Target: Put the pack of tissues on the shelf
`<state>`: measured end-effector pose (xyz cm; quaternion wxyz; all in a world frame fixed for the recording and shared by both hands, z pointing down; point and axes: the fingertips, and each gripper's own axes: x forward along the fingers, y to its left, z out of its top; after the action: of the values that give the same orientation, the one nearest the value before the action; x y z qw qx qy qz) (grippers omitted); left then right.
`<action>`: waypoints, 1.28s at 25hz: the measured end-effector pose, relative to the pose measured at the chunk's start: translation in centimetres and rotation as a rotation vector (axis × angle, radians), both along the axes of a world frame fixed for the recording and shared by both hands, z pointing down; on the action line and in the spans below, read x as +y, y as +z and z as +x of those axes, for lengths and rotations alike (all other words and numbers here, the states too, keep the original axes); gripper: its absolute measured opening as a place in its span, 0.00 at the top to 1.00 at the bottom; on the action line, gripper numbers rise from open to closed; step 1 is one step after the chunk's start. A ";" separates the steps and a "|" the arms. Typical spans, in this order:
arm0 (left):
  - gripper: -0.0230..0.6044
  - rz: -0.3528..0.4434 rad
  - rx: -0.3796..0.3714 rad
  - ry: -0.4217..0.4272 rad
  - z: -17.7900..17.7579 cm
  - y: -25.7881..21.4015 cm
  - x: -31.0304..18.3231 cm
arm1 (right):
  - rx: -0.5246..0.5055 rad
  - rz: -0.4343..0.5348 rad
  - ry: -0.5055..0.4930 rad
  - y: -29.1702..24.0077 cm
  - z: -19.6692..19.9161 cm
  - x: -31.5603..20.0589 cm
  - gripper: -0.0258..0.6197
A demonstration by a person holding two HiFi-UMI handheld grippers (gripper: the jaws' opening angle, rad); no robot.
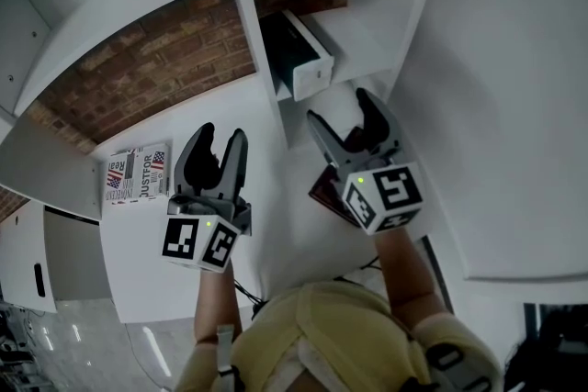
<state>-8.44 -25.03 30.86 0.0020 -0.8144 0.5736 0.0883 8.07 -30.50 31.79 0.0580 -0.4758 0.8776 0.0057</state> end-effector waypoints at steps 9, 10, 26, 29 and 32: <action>0.67 -0.017 0.001 0.019 0.0 0.5 1.4 | 0.007 0.017 -0.001 0.0 1.3 2.2 0.58; 0.67 -0.023 0.002 0.023 0.0 0.7 1.7 | 0.003 0.015 0.001 0.0 1.5 2.4 0.60; 0.72 -0.109 -0.022 0.039 -0.3 2.0 4.1 | -0.012 -0.024 0.067 0.6 4.3 3.8 0.92; 0.78 -0.123 -0.033 0.042 -0.1 2.5 4.3 | -0.038 -0.039 0.063 0.9 4.6 3.8 0.95; 0.84 -0.141 -0.019 0.049 0.0 3.0 4.5 | -0.057 -0.054 0.049 1.2 4.6 3.9 0.95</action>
<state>-8.44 -20.54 33.85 -0.0520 -0.8270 0.5583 0.0400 12.63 -26.58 32.96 0.0702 -0.4987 0.8634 -0.0302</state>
